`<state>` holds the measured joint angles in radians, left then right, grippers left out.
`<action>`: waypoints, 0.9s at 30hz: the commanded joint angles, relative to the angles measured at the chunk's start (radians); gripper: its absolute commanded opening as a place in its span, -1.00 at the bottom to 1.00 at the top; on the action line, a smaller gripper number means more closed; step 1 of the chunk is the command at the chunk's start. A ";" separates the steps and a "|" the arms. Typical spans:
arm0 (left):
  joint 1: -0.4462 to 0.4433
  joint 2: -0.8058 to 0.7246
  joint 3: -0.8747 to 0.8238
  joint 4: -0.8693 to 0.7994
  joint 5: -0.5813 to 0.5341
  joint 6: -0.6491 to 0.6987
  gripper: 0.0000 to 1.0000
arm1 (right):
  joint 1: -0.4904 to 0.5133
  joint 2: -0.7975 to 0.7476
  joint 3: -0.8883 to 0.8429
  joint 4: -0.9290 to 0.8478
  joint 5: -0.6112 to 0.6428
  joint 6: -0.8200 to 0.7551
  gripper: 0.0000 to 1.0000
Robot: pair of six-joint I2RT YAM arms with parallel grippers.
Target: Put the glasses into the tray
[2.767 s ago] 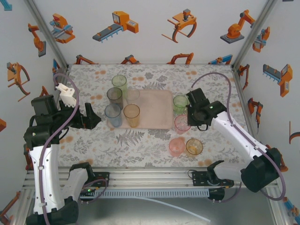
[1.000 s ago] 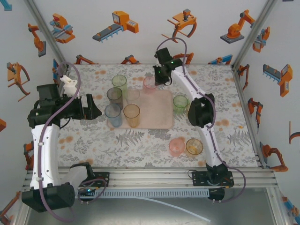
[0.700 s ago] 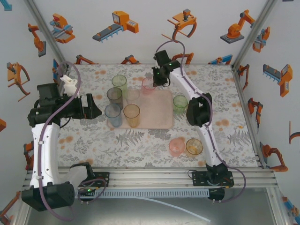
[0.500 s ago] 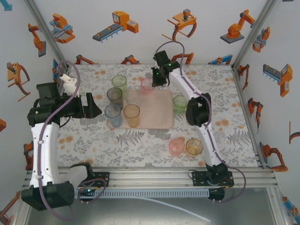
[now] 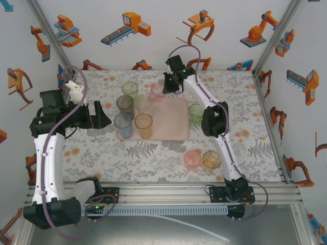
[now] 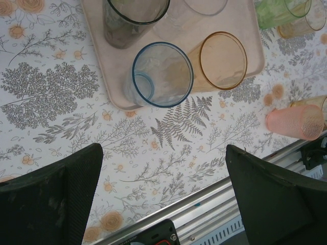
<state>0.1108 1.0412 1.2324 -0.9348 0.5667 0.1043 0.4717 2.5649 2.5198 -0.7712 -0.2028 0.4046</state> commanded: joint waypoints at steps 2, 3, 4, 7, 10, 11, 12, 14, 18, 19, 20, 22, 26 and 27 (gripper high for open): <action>-0.003 -0.001 0.029 0.007 0.025 -0.014 0.95 | 0.010 0.011 0.046 0.030 -0.027 0.020 -0.84; -0.003 -0.003 0.026 0.007 0.023 -0.014 0.95 | 0.011 0.013 0.048 0.030 -0.027 0.020 -0.84; -0.003 -0.005 0.024 0.009 0.024 -0.013 0.95 | 0.014 0.015 0.051 0.030 -0.027 0.022 -0.84; -0.003 -0.007 0.022 0.011 0.020 -0.014 0.95 | 0.016 0.021 0.054 0.035 -0.034 0.027 -0.83; -0.004 -0.008 0.021 0.012 0.021 -0.012 0.95 | 0.020 0.029 0.063 0.037 -0.037 0.029 -0.81; -0.003 -0.006 0.021 0.013 0.021 -0.013 0.95 | 0.019 0.032 0.066 0.036 -0.037 0.028 -0.80; -0.003 -0.006 0.022 0.013 0.020 -0.013 0.95 | 0.020 0.033 0.069 0.036 -0.036 0.029 -0.80; -0.004 -0.006 0.021 0.015 0.021 -0.013 0.95 | 0.022 0.035 0.071 0.040 -0.041 0.032 -0.79; -0.004 -0.006 0.019 0.018 0.021 -0.013 0.95 | 0.026 0.038 0.078 0.041 -0.059 0.041 -0.79; -0.003 -0.006 0.018 0.018 0.021 -0.013 0.95 | 0.027 0.038 0.078 0.041 -0.055 0.039 -0.79; -0.003 -0.006 0.018 0.018 0.020 -0.012 0.95 | 0.027 0.039 0.078 0.041 -0.055 0.040 -0.80; -0.003 -0.006 0.017 0.019 0.022 -0.012 0.95 | 0.028 0.039 0.079 0.040 -0.055 0.039 -0.80; -0.003 -0.008 0.016 0.019 0.023 -0.013 0.95 | 0.033 0.039 0.076 0.034 -0.053 0.036 -0.79; -0.003 -0.007 0.016 0.020 0.024 -0.012 0.95 | 0.034 0.040 0.076 0.032 -0.053 0.033 -0.79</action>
<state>0.1108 1.0412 1.2324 -0.9302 0.5667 0.1009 0.4965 2.5870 2.5614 -0.7460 -0.2432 0.4271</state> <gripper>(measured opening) 0.976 0.105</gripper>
